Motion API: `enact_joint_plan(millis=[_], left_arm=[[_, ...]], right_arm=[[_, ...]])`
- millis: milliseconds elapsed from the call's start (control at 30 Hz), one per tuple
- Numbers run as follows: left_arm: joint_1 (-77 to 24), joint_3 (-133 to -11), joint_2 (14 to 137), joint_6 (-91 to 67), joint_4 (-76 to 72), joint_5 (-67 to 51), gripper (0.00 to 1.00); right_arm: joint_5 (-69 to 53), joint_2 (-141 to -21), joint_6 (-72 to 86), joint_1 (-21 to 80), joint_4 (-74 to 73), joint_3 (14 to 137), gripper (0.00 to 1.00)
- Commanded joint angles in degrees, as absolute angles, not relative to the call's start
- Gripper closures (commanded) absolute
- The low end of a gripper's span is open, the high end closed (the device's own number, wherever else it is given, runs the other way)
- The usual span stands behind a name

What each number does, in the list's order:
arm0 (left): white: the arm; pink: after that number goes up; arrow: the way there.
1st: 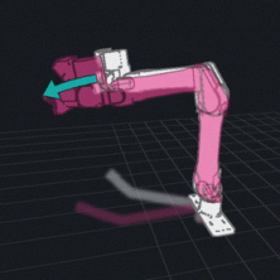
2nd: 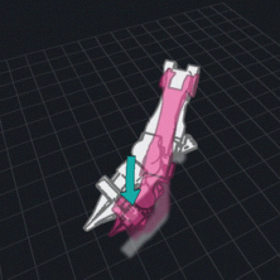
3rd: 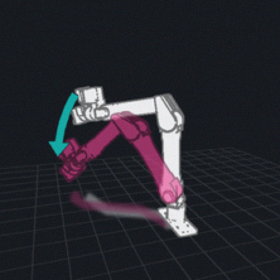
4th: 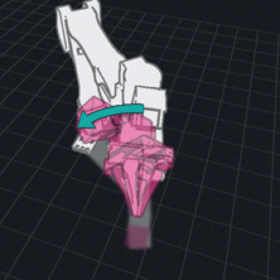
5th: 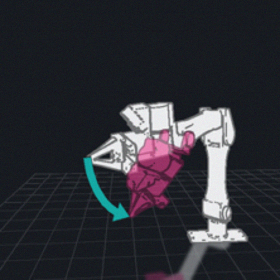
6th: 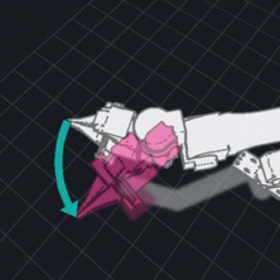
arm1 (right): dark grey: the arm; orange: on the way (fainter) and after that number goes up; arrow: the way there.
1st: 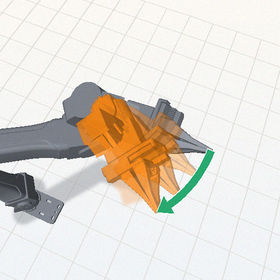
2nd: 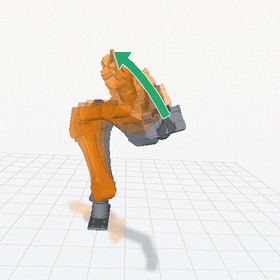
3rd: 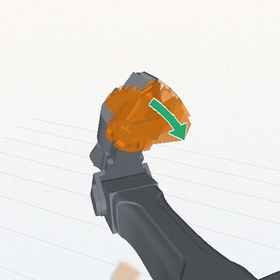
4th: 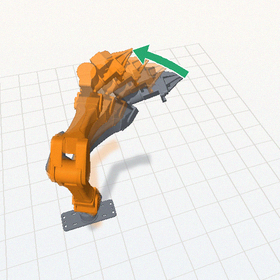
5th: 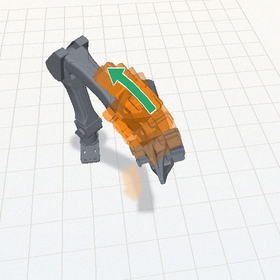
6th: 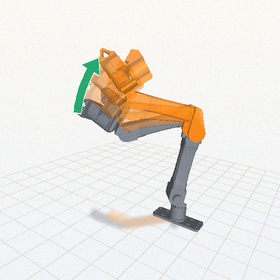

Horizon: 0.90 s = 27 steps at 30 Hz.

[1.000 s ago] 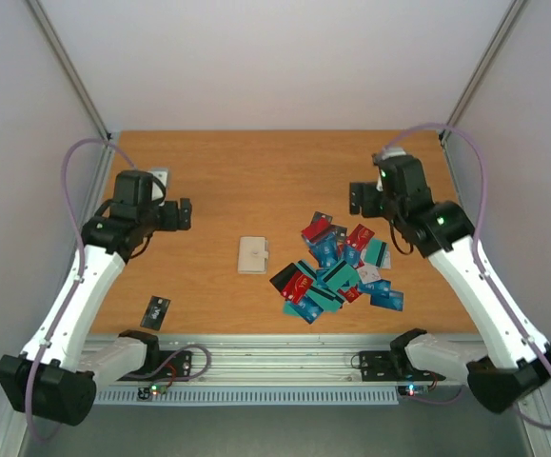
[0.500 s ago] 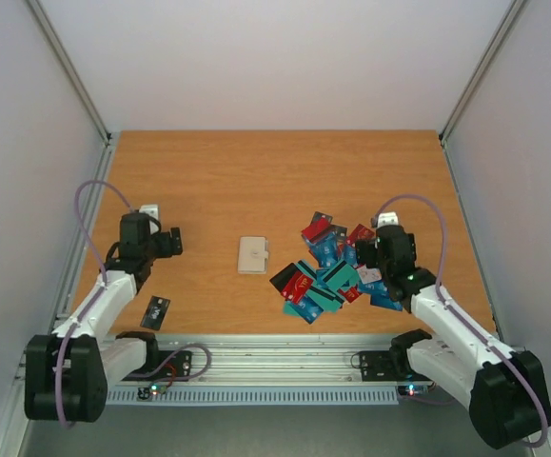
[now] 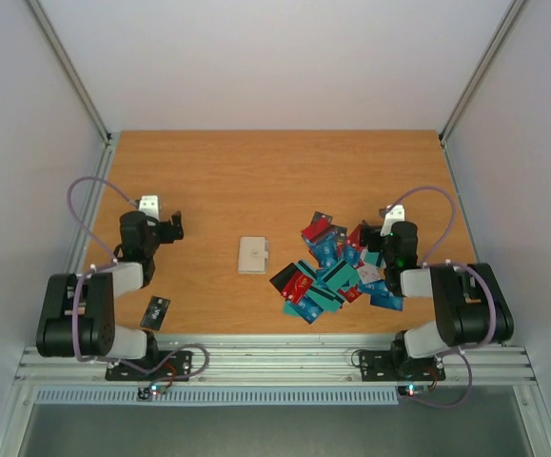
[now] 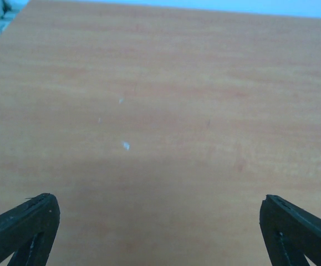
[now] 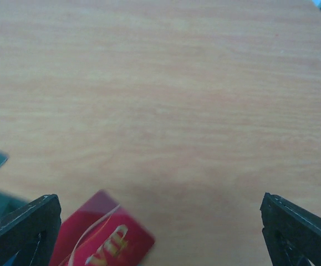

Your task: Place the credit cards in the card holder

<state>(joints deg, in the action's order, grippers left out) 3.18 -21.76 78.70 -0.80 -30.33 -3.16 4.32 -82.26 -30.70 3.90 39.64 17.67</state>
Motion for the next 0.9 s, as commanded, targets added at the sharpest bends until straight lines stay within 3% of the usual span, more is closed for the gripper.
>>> enact_joint_plan(millis=[0,67,133,200,367,867], left_arm=[[3.78,-22.99,85.42,-1.96,-48.45,-7.31,0.01],[3.8,-20.47,90.29,-2.08,-58.38,-7.52,0.01],[3.86,-21.78,88.67,-1.86,-52.43,-8.15,0.01],[3.82,-21.49,90.09,-1.48,-55.77,-8.05,0.01],[3.3,-22.21,89.83,-1.06,-53.98,-7.12,0.01],[1.93,-22.94,89.48,-0.18,-51.94,-5.12,0.01]], right_arm=[[-4.0,-92.16,-27.6,-1.42,66.26,14.84,0.01],[-4.95,-92.06,-27.53,-1.84,68.98,14.31,0.02],[-8.29,-90.91,-28.89,-1.94,61.66,16.44,0.01],[-9.79,-91.09,-29.46,-2.08,55.35,20.0,0.02],[-3.35,-91.27,-26.92,-2.2,47.53,24.22,0.01],[-2.9,-91.23,-26.86,-2.2,47.45,24.34,0.01]])
